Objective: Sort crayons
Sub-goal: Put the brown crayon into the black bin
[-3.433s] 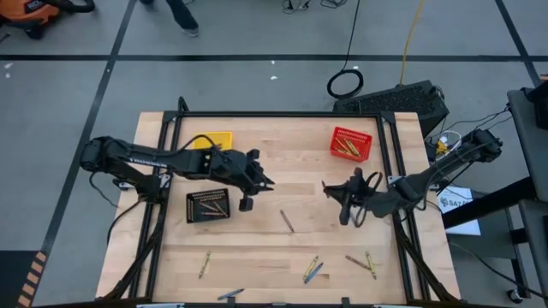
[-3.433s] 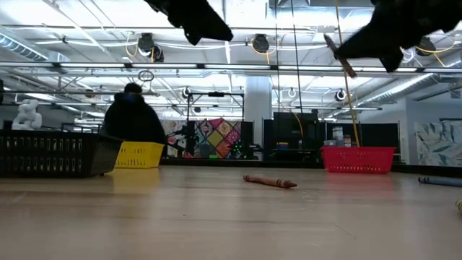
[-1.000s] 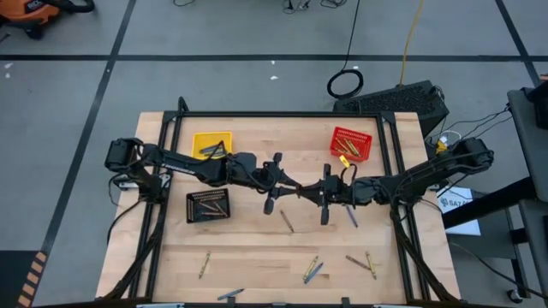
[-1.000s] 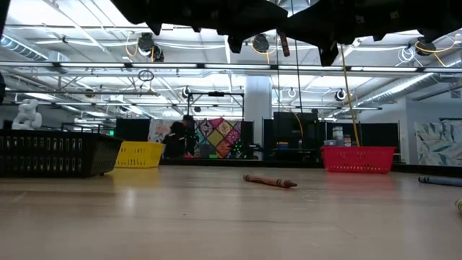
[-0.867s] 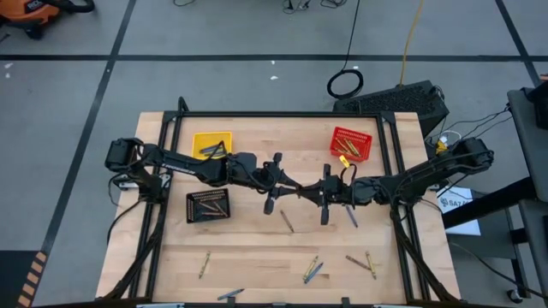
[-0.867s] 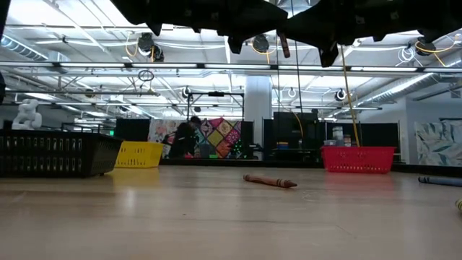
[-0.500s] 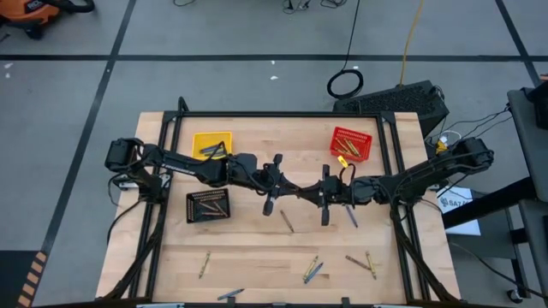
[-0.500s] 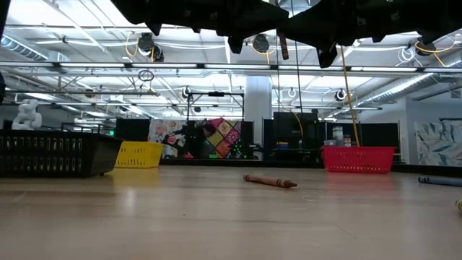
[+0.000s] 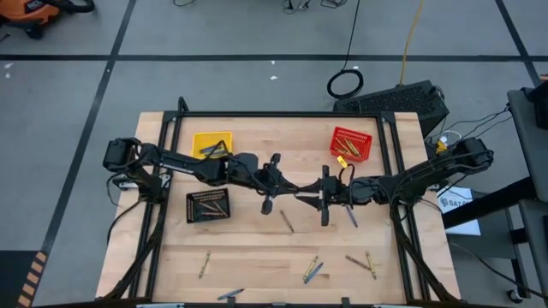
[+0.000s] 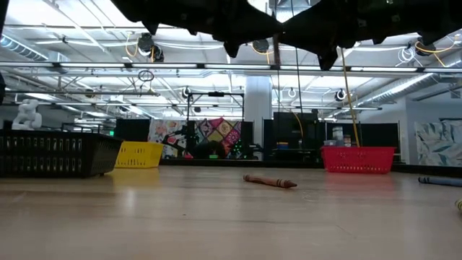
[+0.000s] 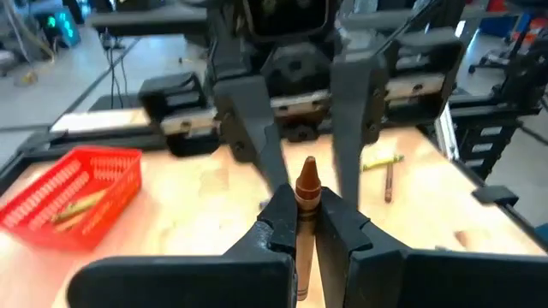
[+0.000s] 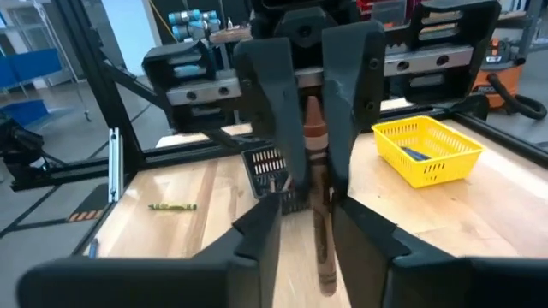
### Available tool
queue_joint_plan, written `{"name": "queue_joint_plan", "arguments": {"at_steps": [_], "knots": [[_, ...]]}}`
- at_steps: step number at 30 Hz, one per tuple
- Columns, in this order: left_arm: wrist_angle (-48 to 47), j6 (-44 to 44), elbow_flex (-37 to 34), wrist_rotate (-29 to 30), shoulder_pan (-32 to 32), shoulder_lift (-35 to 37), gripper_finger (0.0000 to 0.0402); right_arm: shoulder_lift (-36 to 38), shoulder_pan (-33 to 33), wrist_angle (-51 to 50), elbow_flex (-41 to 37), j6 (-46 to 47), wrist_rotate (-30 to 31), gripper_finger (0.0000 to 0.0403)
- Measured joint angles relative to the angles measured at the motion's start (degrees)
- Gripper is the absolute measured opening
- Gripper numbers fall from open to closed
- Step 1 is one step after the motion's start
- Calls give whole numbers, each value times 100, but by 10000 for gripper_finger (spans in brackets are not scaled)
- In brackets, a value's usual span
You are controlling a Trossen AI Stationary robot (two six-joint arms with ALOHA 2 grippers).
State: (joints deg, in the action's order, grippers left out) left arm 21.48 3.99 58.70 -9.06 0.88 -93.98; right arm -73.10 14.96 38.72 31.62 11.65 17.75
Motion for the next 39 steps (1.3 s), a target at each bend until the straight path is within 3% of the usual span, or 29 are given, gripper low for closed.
{"name": "queue_joint_plan", "arguments": {"at_steps": [6, 15, 21, 39], "knots": [[-1283, -18, -12, 394, -83, 216, 13, 9, 26, -224, -1, 467, -157, 123], [-3614, -84, 9, 428, -30, 901, 13, 11, 137, -441, -1, 444, -178, 125], [-5445, -761, -6, 643, 17, 1267, 13, 13, 133, -474, -1, 460, -150, 125], [-8088, -1745, -4, 459, 424, 1331, 13, 13, 131, -583, 2, 460, -150, 125]]}}
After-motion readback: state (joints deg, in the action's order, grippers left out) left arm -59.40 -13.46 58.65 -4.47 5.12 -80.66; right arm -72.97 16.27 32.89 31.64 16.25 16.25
